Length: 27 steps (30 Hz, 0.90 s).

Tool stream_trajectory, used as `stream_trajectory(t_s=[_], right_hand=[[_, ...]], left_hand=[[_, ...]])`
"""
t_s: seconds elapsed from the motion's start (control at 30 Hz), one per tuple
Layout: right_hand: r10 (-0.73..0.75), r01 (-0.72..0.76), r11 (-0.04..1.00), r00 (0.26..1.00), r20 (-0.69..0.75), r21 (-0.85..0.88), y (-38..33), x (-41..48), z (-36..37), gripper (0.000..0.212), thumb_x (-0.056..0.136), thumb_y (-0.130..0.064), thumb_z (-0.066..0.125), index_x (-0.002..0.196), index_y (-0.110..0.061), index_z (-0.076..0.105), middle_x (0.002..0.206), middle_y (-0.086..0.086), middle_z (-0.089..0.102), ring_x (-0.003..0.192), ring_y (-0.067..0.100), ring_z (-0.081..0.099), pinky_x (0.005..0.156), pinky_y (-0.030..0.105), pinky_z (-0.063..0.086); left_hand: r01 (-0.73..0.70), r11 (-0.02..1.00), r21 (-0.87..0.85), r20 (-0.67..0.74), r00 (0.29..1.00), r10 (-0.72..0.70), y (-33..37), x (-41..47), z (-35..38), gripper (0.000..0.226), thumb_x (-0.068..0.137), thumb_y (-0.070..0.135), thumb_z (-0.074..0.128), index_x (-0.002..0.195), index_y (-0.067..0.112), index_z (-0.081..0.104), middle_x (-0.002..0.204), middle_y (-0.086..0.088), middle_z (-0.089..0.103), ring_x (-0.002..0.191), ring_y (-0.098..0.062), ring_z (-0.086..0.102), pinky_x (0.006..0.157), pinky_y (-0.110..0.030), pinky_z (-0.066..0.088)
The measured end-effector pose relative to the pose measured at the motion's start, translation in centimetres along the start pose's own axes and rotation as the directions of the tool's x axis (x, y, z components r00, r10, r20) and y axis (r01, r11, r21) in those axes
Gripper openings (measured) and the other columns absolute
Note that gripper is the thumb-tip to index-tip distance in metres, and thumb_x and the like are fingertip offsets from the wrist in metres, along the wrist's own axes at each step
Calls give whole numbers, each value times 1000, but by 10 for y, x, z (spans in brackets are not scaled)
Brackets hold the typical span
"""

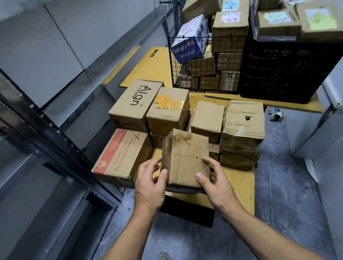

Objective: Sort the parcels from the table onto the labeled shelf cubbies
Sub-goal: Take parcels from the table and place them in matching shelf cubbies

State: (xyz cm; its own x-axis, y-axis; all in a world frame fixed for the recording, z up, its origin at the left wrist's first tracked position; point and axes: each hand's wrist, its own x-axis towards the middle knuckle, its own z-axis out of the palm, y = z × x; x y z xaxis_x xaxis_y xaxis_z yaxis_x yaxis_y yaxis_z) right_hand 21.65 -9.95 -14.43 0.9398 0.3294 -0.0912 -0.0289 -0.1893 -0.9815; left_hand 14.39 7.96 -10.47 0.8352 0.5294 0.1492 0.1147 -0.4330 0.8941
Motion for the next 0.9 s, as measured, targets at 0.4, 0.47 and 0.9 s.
stream_trajectory(t_s=[0.4,0.47,0.9], right_hand=[[-136,139,990,989,62,-38,-28,-21,-23,40,99,-15,60,127,-43,56,135,-10,56,127,10,53,110,44,43],[-132,139,984,989,65,-107,-33,-24,-25,35,99,-25,61,129,-42,56,139,-6,53,130,5,48,112,33,40],[-57,48,990,996,69,129,-52,-21,-25,55,87,-42,75,133,-41,44,125,-5,64,114,16,64,96,47,55]], left_hand=[[113,962,-247,107,990,-89,19,-28,6,51,81,42,61,131,37,52,134,4,54,124,-8,52,105,-33,44],[91,975,-203,67,995,-78,20,-30,6,51,81,42,62,131,40,52,136,5,51,125,-8,50,108,-39,42],[-209,972,-110,19,977,213,45,-42,5,46,87,24,63,130,38,52,126,5,56,116,-3,56,87,-14,49]])
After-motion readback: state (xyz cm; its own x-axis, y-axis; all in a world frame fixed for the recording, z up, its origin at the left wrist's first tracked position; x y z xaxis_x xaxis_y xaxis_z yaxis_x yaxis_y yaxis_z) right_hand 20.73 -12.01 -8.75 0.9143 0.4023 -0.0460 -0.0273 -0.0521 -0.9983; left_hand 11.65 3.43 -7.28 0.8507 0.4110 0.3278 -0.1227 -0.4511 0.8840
